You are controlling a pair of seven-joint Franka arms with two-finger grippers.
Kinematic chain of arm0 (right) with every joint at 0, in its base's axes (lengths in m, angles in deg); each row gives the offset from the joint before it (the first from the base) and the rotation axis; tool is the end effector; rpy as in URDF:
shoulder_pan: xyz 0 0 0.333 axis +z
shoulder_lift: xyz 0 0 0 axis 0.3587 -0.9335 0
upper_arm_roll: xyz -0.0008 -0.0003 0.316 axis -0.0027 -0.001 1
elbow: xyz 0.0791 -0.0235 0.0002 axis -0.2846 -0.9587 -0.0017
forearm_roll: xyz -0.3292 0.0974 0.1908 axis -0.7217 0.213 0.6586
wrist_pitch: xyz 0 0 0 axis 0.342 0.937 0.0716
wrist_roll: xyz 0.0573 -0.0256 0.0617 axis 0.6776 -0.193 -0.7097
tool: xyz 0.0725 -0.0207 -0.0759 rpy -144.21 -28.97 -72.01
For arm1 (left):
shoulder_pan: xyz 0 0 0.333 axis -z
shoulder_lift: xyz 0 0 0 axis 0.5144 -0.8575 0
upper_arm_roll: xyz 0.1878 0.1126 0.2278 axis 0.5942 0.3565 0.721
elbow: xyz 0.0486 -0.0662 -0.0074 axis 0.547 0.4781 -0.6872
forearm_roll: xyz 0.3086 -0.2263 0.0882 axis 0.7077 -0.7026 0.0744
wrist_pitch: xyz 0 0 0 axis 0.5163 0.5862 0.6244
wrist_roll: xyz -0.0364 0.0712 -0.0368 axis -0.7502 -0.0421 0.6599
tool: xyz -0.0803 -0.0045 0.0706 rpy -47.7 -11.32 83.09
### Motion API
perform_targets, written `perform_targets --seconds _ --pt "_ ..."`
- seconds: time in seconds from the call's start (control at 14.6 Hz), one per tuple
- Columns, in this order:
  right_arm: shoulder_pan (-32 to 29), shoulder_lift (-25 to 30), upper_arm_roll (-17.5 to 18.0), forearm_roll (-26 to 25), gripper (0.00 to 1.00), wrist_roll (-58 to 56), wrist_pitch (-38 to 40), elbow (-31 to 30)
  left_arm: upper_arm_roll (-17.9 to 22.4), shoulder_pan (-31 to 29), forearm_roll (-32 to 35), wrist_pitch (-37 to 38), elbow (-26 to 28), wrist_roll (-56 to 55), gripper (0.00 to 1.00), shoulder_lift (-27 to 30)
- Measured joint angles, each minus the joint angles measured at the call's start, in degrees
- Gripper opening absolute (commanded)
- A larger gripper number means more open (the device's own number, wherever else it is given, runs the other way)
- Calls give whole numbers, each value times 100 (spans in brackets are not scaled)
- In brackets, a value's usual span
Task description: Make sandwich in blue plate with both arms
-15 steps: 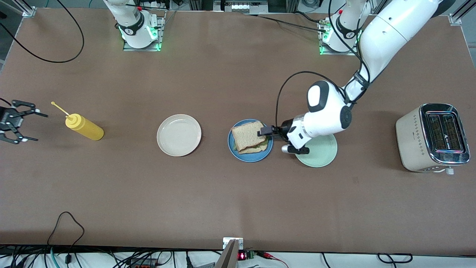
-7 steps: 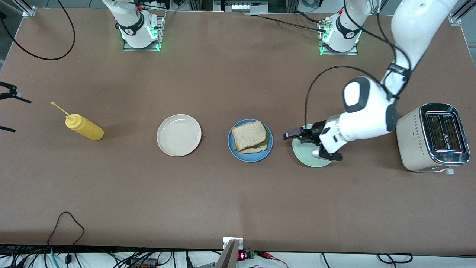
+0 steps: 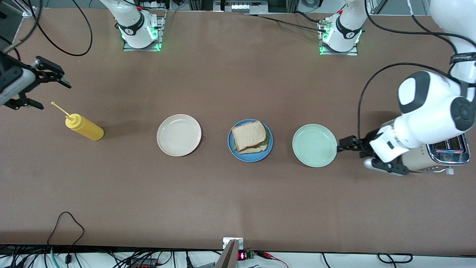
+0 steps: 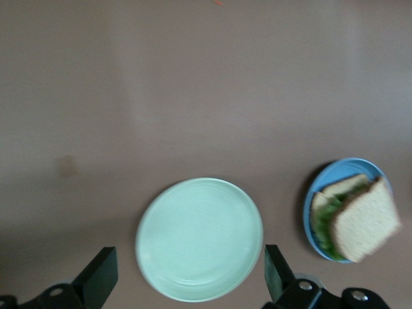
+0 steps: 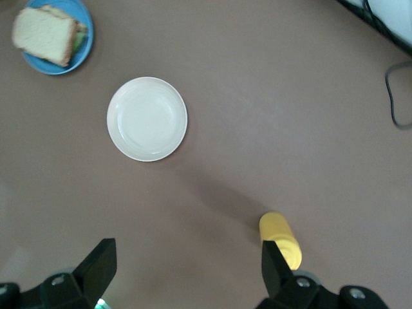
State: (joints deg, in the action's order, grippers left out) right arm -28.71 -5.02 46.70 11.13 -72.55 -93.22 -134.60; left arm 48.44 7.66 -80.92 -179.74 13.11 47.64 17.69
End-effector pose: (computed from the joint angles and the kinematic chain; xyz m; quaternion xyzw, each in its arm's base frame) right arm 0.5785 0.0216 0.6101 -0.9565 -0.2856 -0.0022 0.0588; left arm 0.6745 -0.0711 0.4218 0.9911 -0.0587 0.0286 0.1164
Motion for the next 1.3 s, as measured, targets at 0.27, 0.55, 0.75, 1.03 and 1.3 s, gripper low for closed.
perform_targets --seconds 0.27,0.55,0.75,1.03,1.3 --pt "714 -117 -272 -374 100 2380 -1 -89 1874 1199 40 1103 -705 12 100 427" --pt "1070 -174 -817 -402 100 2833 17 -189 2845 1995 28 1893 -1016 -62 100 996" --pt "1069 -176 -917 -402 100 2893 17 -264 3183 2175 -31 2440 -948 -86 100 1408" --pt "940 -133 -956 -404 100 2915 179 -261 3273 2172 -35 2564 -547 -87 100 1788" --pt "913 -62 -961 -404 100 2914 313 -255 3262 2183 -37 2257 440 -87 100 2473"
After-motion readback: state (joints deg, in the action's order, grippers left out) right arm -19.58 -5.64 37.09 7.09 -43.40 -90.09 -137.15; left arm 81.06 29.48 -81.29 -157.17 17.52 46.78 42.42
